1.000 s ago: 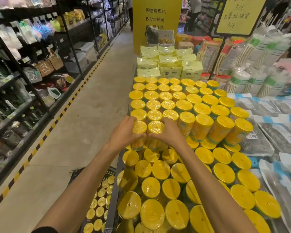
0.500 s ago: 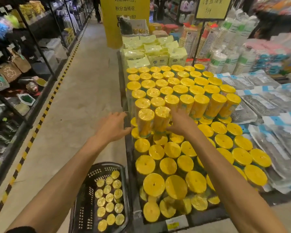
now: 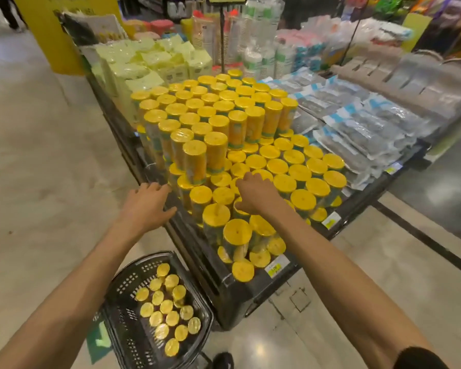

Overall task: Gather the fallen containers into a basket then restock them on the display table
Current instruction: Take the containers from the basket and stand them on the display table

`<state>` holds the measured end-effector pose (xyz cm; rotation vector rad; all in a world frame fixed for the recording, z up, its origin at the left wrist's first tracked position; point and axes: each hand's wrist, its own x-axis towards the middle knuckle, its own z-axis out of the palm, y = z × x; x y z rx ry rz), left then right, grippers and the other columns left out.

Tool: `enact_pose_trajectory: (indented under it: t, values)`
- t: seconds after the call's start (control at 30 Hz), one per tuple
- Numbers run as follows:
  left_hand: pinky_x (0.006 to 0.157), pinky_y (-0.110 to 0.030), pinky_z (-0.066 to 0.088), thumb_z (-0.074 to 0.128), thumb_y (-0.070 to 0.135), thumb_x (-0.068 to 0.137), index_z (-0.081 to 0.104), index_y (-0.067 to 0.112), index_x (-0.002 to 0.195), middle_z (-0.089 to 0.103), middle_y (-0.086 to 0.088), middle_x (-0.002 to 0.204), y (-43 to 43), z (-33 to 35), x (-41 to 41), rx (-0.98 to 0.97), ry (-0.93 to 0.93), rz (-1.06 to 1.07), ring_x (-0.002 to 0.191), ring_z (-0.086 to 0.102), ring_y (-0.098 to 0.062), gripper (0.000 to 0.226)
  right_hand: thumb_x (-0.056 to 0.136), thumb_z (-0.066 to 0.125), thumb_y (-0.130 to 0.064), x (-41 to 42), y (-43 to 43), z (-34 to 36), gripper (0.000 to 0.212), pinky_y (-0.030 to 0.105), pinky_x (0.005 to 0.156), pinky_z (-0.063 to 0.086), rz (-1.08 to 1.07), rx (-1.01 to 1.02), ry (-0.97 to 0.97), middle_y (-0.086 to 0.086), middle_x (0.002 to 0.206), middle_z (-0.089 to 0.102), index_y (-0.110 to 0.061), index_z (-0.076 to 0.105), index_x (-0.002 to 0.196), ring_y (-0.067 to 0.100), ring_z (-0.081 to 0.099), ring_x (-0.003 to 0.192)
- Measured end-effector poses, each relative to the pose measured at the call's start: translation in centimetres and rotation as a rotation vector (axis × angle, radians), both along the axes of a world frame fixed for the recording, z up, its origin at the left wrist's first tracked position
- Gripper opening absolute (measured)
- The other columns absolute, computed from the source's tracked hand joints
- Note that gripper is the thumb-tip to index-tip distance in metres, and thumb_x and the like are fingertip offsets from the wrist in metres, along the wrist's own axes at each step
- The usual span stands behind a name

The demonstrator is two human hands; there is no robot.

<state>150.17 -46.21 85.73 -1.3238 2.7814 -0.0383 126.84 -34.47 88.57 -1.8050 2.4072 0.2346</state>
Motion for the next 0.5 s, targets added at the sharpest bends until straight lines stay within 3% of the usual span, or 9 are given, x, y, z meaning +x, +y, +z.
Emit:
enact_pose_trajectory:
  t: [0.27, 0.5]
  values:
    - [0.097, -0.046, 0.045, 0.054, 0.055, 0.091, 0.048, 0.022, 0.135, 0.054, -0.006, 0.132, 4.5, -1.2, 1.7, 0.047, -0.093, -0.202, 0.123, 0.049, -0.030, 0.056, 0.092, 0.062, -0.041, 4.3, 8.2, -2.8, 0.054, 0.049, 0.096, 0.041, -0.130, 0.001, -0.047, 0.016, 0.136, 0.044, -0.010, 0.048, 0.133, 0.037, 0.041, 0.127]
    - [0.091, -0.048, 0.046, 0.055, 0.052, 0.091, 0.051, 0.019, 0.133, 0.057, -0.008, 0.127, 8.5, -2.5, 3.7, 0.037, -0.083, -0.378, 0.117, 0.053, -0.032, 0.054, 0.088, 0.063, -0.033, 9.2, 15.4, -5.5, 0.041, 0.046, 0.079, 0.043, -0.310, 0.004, -0.173, 0.019, 0.130, 0.045, -0.007, 0.054, 0.118, 0.039, 0.046, 0.120]
